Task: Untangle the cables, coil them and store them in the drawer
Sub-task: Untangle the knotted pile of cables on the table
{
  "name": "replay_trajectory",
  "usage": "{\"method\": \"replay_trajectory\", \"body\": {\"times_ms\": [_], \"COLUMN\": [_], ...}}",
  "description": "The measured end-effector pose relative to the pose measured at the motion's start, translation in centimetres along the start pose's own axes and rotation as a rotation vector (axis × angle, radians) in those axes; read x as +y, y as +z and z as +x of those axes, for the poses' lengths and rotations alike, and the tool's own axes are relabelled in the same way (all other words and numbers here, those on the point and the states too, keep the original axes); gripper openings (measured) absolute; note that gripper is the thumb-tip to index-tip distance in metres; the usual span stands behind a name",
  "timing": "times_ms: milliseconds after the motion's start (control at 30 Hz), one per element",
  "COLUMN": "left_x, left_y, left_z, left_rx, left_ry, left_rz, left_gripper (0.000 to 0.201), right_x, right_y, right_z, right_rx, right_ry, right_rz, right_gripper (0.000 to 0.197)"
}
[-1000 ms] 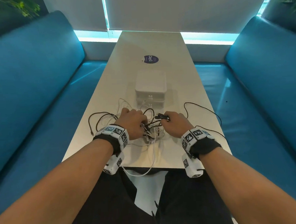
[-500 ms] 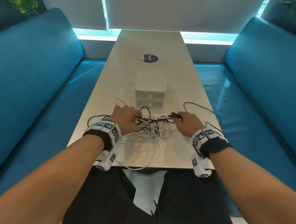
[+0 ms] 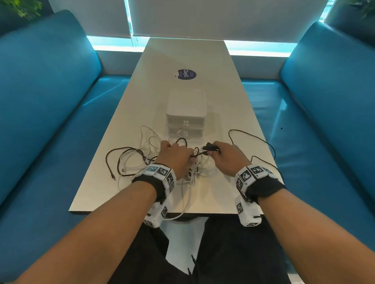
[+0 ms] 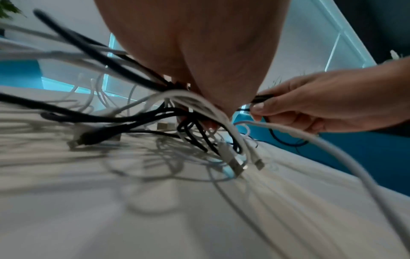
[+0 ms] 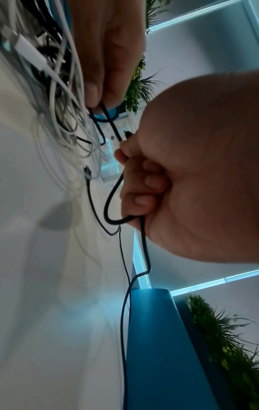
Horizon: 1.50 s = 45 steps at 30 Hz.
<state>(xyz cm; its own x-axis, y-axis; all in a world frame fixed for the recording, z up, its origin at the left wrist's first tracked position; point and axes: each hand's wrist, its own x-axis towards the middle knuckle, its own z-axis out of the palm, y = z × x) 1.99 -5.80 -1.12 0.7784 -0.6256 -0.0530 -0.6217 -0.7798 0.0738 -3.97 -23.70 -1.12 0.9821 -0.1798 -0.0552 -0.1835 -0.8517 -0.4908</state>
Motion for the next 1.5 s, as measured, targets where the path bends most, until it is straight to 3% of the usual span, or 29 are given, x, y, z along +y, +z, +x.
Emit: {"method": "replay_trajectory", "body": {"times_ms": [267, 433, 567, 733, 900, 1000, 1100, 1300, 1433, 1500], "left_x": [-1.2, -0.6, -0.4, -0.4, -0.7, -0.6, -1.0, -0.8, -1.1, -1.0], "left_y": [0.0, 0.4, 0.0, 0.3, 0.3, -0.1, -0.2, 1.1, 1.2, 1.0], "left_z": [-0.4, -1.0, -0.8, -0.8, -1.0, -1.1, -1.3, -1.2, -1.1, -1.0], "left_rx": [-0.015, 0.0, -0.009, 0.027, 0.013, -0.039, -0.087, -0.008, -0.013, -0.015], "left_ry": [0.041, 0.026, 0.007, 0.003, -0.003, -0.032, -0.044, 0.009, 0.035, 0.032], "left_rz": [0.04, 0.063, 0.041, -0.027, -0.012, 0.017, 0.092, 0.163, 0.223, 0.221], "left_gripper": [0.03, 0.03, 0.028, 0.032, 0.035, 0.03, 0.033, 0.032, 0.02, 0.02], "right_x": [0.4, -1.5, -3.1, -2.8, -2.5, -2.3, -1.3, 0.1, -0.8, -1.6], "right_y": [0.9, 1.6, 2.1, 1.5, 1.4, 1.7, 1.0, 0.3, 1.0, 1.4], "right_z": [-0.1, -0.5, -0.7, -0.4, 0.0, -0.1, 0.0, 0.0, -0.5, -0.7], "right_rx": [-0.004, 0.094, -0.032, -0.063, -0.125, -0.09, -0.042, -0.022, 0.036, -0.001], "right_ry": [0.158, 0.047, -0.125, -0.103, -0.126, -0.124, -0.072, 0.061, -0.008, -0.096], "right_rz": [-0.064, -0.101, 0.012, 0.039, -0.042, -0.093, -0.114, -0.186, -0.074, 0.001], "right_gripper": [0.023, 0.033, 0.031, 0.019, 0.023, 0.022, 0.022, 0.024, 0.032, 0.031]}}
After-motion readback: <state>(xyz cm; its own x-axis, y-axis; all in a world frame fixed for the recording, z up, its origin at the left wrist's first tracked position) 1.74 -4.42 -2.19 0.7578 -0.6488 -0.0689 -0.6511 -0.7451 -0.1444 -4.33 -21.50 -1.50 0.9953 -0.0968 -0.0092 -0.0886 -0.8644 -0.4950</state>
